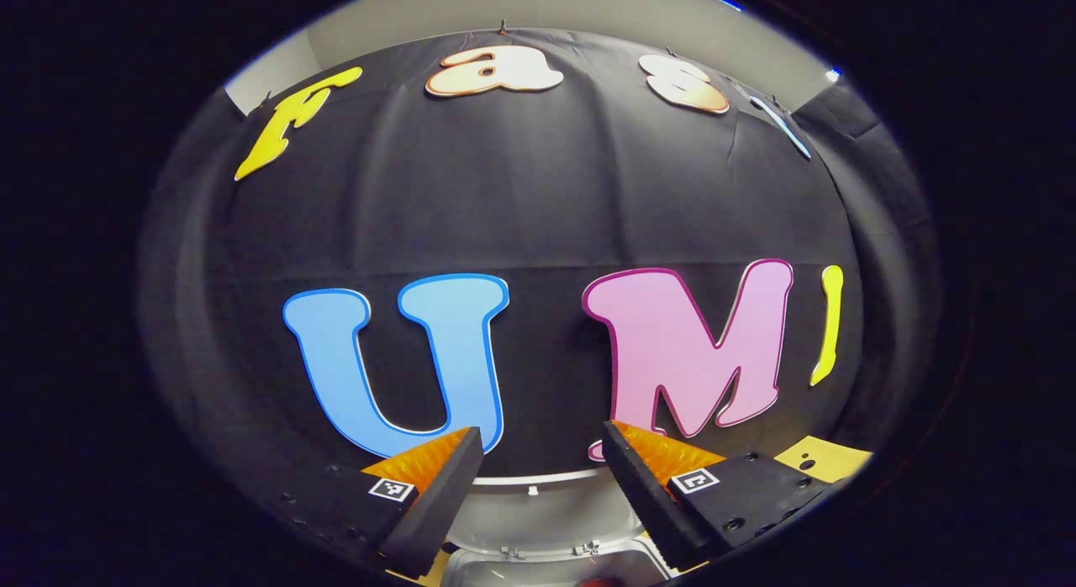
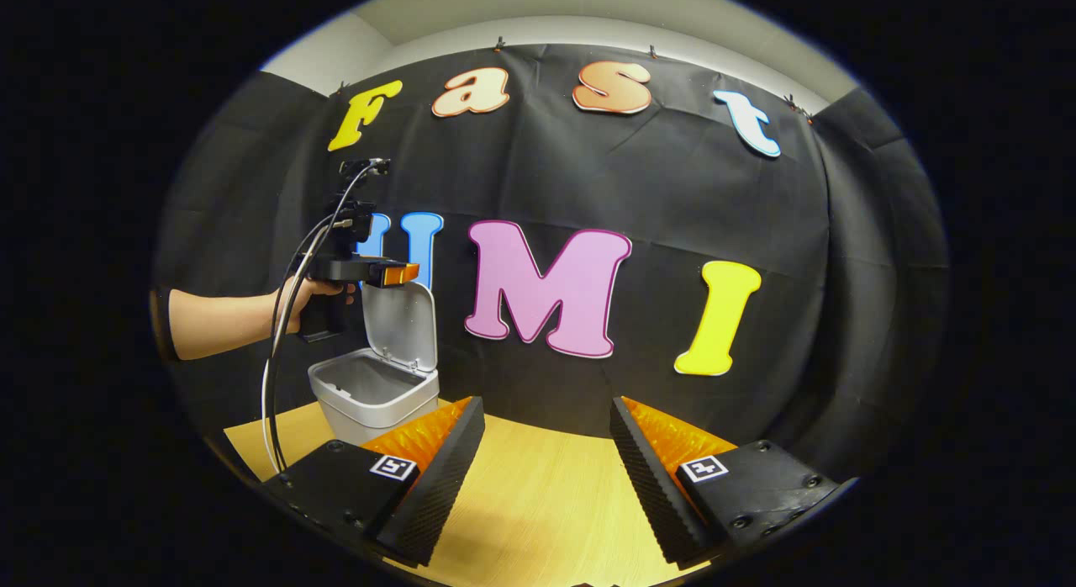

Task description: Press the lid of the desktop garbage bin to open it, pick up the crumpled paper on the desktop and throw it into the bin, then pick up the pop can on the desktop and drop it into the bin, and finally close the garbage bin lid.

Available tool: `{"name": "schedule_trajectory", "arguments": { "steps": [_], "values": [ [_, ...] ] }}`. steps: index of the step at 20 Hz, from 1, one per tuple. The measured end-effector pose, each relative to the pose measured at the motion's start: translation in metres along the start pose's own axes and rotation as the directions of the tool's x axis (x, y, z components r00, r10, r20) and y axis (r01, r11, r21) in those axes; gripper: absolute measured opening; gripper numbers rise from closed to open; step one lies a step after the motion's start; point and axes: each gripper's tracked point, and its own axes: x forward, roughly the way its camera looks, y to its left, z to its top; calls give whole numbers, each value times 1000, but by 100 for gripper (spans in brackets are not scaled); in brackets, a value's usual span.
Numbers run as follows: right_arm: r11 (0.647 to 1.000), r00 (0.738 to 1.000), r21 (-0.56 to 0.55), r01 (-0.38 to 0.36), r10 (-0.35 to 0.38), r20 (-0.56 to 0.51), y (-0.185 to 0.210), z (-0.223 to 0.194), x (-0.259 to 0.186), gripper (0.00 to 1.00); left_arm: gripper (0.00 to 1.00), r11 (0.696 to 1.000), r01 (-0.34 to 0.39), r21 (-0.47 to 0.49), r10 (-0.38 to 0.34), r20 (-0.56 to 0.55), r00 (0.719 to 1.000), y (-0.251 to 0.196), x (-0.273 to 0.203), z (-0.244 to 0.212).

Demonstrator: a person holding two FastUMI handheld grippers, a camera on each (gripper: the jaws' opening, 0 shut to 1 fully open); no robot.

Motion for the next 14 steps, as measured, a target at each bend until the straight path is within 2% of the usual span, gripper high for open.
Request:
{"name": "schedule_trajectory", "arguments": {
  "steps": [2,6,9,14],
  "values": [
    [1000,1000,17,8,-7,-17,0,-7,0,98,95,999,33,-10,-34,-25,999,-4,1,-6],
    [999,999,28,17,-16,-45,-2,-18,-2,98,94,999,53,5,-52,-99,994,-8,-18,-12],
    [999,999,32,9,-7,-54,6,-23,-3,98,95,996,58,-73,-69,-162,984,-10,-47,-23],
    [998,999,58,1,2,-53,18,-24,-10,98,96,983,34,-179,-67,-185,981,-15,-100,-47]
  ]
}}
